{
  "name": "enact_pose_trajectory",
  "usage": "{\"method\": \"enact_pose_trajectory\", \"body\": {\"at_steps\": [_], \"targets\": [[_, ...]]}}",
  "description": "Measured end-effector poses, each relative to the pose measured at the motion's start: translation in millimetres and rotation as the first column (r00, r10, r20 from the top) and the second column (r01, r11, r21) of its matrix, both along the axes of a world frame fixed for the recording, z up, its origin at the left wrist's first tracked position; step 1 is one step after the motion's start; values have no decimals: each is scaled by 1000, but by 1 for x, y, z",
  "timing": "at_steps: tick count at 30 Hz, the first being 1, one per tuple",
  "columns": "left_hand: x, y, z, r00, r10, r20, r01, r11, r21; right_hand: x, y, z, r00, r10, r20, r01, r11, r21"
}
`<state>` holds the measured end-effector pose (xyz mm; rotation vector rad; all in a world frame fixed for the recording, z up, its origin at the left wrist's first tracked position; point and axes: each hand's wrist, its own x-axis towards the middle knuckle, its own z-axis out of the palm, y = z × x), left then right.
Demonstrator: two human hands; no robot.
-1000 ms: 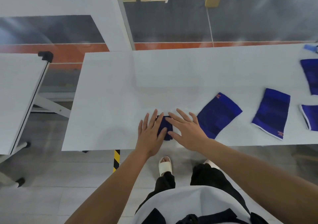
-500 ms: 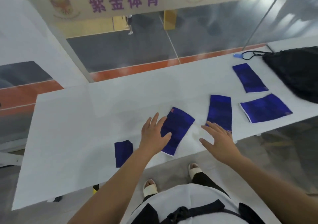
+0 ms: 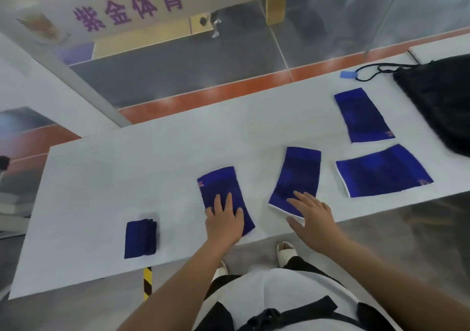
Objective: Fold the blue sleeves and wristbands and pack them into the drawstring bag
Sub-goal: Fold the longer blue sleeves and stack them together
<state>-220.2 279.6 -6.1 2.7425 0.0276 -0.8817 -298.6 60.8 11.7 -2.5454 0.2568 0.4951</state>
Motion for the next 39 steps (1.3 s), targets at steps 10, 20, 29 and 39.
{"method": "enact_pose_trajectory", "body": {"at_steps": [10, 20, 29, 39], "targets": [[11, -6, -24, 915, -331, 231, 315, 944, 102, 18, 51, -15, 746, 666, -10, -657, 733, -176], [101, 31, -59, 903, -321, 287, 303, 947, 105, 11, 53, -53, 703, 707, -79, -707, 682, -189], [161, 51, -36, 941, -272, 203, 289, 956, -58, 36, 84, -42, 776, 627, -68, -622, 742, -250], [174, 82, -12, 995, 93, 23, -85, 970, -229, 103, 137, -26, 885, 457, -83, -465, 871, -161]]}}
